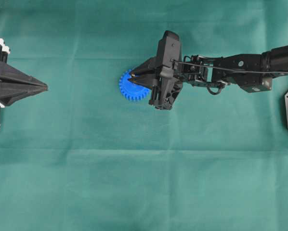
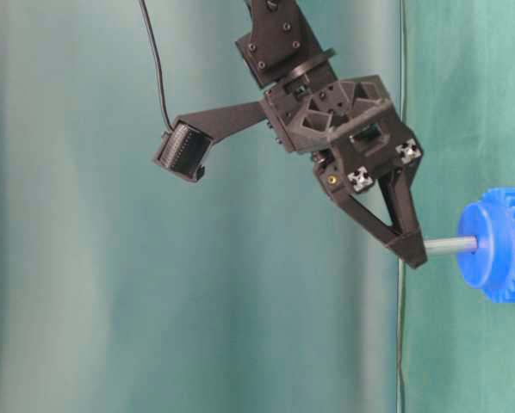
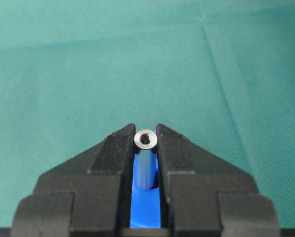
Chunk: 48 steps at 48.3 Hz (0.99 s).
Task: Insert the shaft placed at a random location into the center hole of the medium gear at another random location.
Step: 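Lower the held shaft into the blue gear's center hole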
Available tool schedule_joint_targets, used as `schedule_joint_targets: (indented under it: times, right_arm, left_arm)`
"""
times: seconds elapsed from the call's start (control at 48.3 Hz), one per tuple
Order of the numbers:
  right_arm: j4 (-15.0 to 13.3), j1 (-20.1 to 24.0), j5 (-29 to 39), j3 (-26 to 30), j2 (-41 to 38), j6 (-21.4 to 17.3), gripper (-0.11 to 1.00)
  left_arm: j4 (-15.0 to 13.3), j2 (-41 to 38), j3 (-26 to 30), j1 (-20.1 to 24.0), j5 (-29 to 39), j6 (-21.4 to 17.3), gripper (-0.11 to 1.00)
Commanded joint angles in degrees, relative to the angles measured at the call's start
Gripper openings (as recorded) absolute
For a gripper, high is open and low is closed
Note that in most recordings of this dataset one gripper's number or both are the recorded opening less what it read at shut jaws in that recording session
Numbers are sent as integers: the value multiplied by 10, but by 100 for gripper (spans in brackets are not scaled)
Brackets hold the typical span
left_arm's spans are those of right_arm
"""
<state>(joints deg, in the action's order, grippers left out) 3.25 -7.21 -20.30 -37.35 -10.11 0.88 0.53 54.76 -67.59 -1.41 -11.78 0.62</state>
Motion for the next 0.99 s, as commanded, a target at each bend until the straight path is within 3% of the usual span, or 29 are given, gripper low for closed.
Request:
schedule_joint_targets:
  times: [0.0, 0.973]
  right_arm:
    - [2, 1, -6, 6, 5, 2, 13]
    - [-6, -6, -17, 10, 27, 8, 13]
  left_arm:
    - [2, -5, 13, -3, -5, 1, 0]
    - [2, -4, 14, -3, -4, 1, 0]
